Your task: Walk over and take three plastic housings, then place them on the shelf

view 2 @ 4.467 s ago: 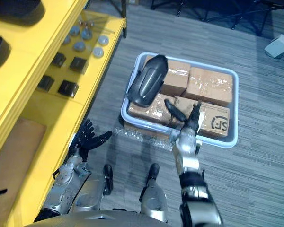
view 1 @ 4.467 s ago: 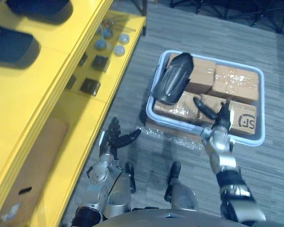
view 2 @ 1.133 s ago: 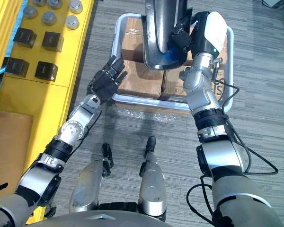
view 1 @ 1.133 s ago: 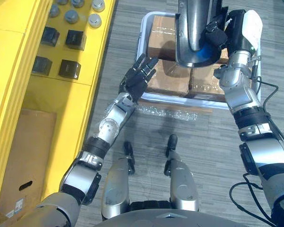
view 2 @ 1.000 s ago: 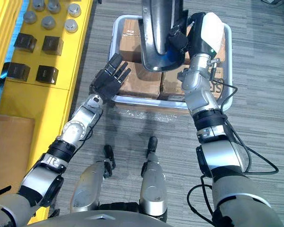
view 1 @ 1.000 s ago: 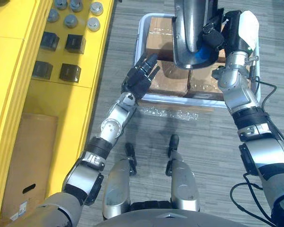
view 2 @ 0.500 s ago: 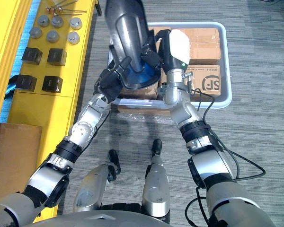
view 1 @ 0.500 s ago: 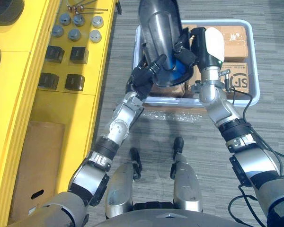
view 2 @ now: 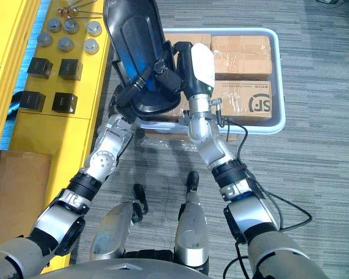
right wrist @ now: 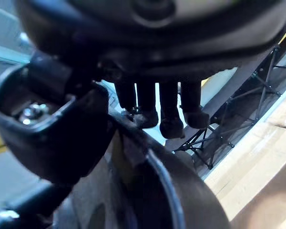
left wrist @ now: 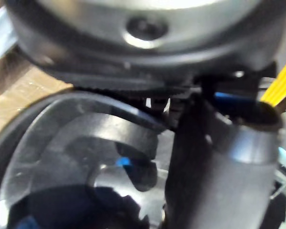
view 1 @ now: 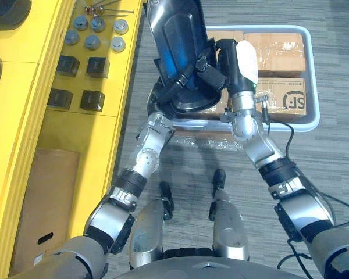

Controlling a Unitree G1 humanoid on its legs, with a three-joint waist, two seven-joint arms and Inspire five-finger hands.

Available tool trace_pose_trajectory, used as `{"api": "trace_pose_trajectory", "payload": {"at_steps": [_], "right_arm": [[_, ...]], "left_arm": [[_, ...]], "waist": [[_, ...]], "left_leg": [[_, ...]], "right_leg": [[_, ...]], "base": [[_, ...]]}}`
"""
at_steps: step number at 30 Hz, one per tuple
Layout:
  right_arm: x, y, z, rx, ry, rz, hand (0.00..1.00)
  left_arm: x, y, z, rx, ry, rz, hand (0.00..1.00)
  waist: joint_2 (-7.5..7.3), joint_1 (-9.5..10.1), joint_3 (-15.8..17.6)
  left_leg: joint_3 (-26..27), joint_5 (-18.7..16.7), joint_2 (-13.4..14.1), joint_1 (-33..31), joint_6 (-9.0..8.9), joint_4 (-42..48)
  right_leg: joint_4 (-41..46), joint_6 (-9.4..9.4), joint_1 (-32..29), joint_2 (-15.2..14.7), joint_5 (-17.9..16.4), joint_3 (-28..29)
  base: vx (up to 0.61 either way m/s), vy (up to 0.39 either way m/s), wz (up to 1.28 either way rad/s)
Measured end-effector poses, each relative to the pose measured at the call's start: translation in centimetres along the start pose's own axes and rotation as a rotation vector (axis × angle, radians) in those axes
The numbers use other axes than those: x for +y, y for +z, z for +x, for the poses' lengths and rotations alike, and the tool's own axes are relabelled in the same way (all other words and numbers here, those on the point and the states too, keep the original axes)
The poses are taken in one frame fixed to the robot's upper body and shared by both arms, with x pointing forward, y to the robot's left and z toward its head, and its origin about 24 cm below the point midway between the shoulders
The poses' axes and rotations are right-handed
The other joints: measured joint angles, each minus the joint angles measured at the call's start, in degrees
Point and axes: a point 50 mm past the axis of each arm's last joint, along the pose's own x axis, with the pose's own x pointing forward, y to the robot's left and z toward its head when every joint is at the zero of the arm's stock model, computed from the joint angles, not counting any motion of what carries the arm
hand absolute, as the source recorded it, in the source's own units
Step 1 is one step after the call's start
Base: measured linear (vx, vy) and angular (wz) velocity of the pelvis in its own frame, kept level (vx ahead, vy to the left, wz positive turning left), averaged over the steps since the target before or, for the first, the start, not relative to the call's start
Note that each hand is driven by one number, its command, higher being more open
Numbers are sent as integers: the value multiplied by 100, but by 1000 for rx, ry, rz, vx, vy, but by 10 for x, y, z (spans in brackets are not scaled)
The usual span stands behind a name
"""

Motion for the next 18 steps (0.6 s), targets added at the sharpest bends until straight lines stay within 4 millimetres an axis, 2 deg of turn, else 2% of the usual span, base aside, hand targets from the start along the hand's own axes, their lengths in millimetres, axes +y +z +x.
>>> {"api": "trace_pose_trajectory", "payload": {"at_steps": [4, 9, 14, 15, 18], "right_arm": [[11, -3, -15, 70, 5, 62, 0], [17, -10, -35, 136, 22, 104, 0], [21, -14, -52, 185, 13, 137, 0], [23, -17, -57, 200, 22, 138, 100], [27, -17, -63, 218, 31, 153, 100]], "left_arm": [[8, -4, -9, -39, 53, -22, 0], [16, -20, -21, 9, 75, -21, 0], [21, -28, -29, 37, 90, -17, 0], [23, -31, -31, 44, 100, -22, 0], [28, -34, -35, 51, 124, -22, 0]], "waist": [[-148, -6, -35], [-319, 10, -71], [-394, 3, -86], [-400, 5, -90], [-480, 18, -135]], "left_leg": [[-1, -27, 8, 63, -8, -2], [36, -47, 9, 159, -19, -45], [69, -74, 27, 304, -52, -112], [85, -82, 38, 352, -61, -131], [90, -77, 80, 405, -88, -197]], "right_leg": [[-56, 0, 88, 13, -1, -3], [-82, 2, 150, 15, -3, 25], [-158, 1, 283, 44, -8, 40], [-160, -8, 313, 56, -18, 51], [-167, -33, 329, 105, -40, 49]], "base": [[-9, 1, 0], [-11, 4, -2], [-4, -2, -5], [-4, -7, -6], [-1, -3, -2]]}}
